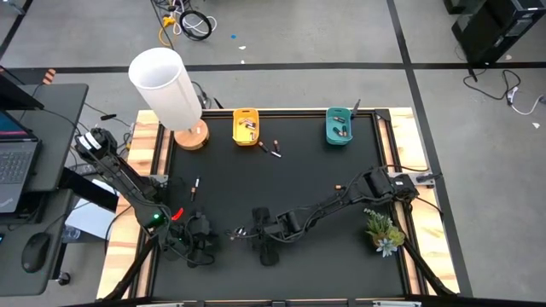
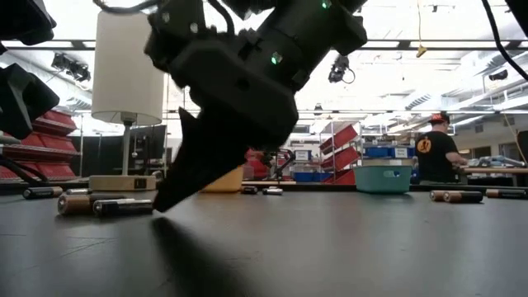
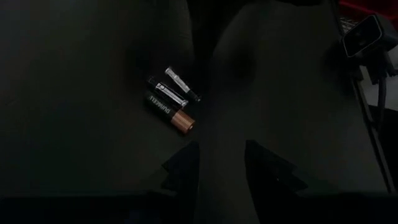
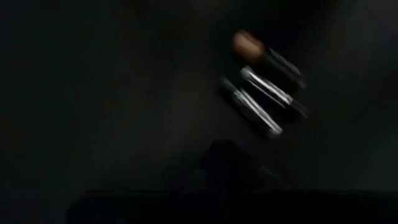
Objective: Sort batteries
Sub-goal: Put the black battery into the blue bin
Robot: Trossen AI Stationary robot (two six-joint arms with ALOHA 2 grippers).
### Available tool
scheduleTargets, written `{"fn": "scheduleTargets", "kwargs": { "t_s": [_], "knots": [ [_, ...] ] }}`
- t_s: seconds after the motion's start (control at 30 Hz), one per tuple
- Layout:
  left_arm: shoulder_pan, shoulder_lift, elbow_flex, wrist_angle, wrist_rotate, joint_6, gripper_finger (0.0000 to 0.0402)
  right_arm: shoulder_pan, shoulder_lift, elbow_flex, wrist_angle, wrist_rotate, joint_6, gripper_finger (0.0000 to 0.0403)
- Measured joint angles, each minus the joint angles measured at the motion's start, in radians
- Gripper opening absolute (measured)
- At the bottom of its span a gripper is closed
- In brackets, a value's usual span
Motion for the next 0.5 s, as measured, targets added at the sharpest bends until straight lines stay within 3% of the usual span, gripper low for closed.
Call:
{"fn": "scheduleTargets", "kwargs": {
  "t_s": [0.27,0.5],
  "knots": [
    [0.000,0.000,0.000,0.000,0.000,0.000,0.0131,-0.004,0.000,0.000,-0.016,0.033,0.010,0.0001],
    [0.000,0.000,0.000,0.000,0.000,-0.001,0.0131,-0.003,0.000,0.001,-0.010,0.033,0.013,0.0030]
  ]
}}
